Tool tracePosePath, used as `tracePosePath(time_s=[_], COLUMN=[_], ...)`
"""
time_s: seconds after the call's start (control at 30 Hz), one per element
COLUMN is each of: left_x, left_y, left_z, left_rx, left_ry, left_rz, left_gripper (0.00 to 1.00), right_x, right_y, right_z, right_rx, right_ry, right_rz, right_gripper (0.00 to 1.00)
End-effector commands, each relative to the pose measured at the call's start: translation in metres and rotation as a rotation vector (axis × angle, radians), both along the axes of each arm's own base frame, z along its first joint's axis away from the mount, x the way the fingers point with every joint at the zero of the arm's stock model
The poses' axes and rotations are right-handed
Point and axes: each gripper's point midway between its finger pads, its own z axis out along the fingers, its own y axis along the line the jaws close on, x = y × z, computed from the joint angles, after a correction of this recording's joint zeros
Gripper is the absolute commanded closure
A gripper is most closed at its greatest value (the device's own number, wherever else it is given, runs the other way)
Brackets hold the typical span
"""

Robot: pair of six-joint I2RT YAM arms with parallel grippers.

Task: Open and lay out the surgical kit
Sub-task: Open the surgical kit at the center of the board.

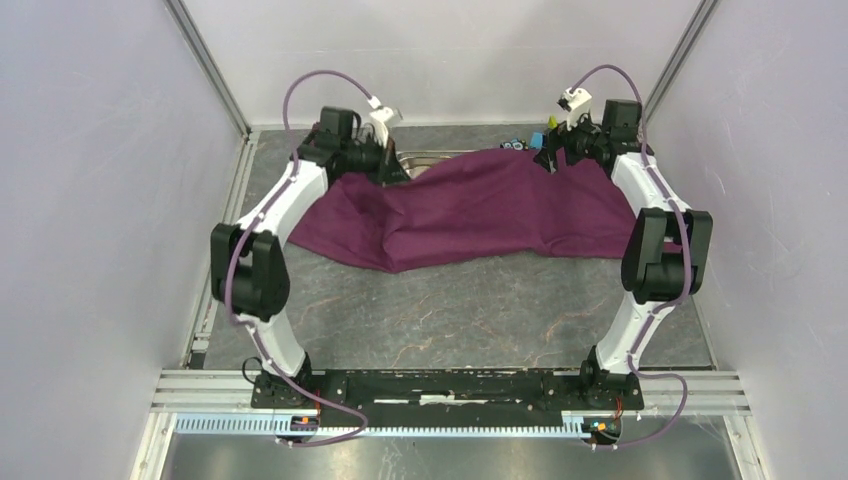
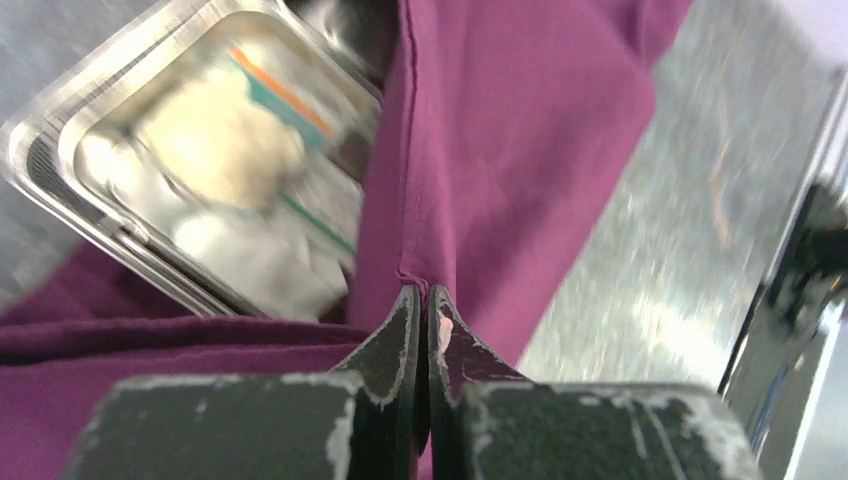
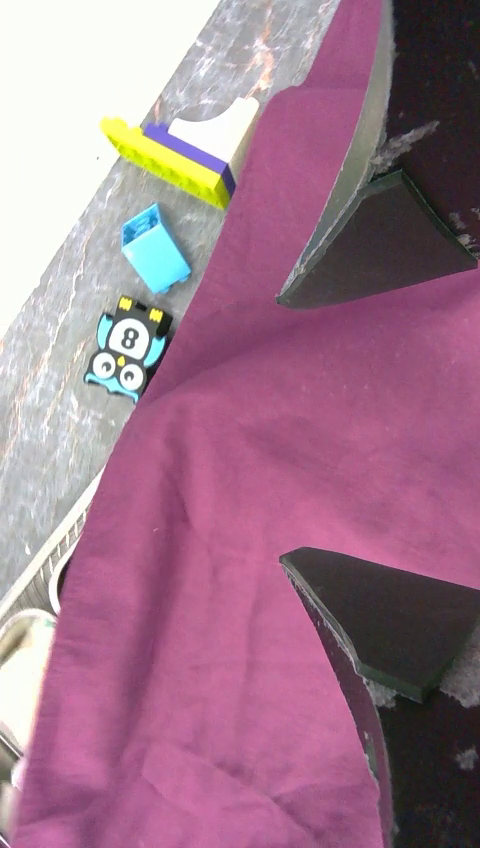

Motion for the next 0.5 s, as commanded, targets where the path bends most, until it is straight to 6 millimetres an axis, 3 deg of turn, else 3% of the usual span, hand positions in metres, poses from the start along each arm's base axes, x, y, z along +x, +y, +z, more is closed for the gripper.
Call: tracePosePath(time_s=[0.0,0.23,0.33,0.47], left_x=[-0.046,-0.103,-0.118,-0.121], left_y=[0.013,0.01,0.013,0.016], left_z=[-0.044,-0.084,-0.097,-0.104], left_rx=[0.241,0.342,0.369,0.379], left_ry=[-0.154,-0.18,-0.17,-0.165], left_rz=[-0.084,-0.162,-0.176,-0.151], left_gripper=[0.98,0.98,0.98,0.98], right_x=[-0.02,-0.054,-0.066,-0.074], right_y=[0.017,0.047,0.066,0.085], right_z=[0.017,0.001,-0.006,-0.014], right_rx=[-0.011,-0.082,-0.112,-0.183], right_ry=[-0.07,-0.056,-0.049,-0.05], right_rz=[0.141,0.298,0.36,0.437], right_gripper=[0.03,0.03,0.02,0.02])
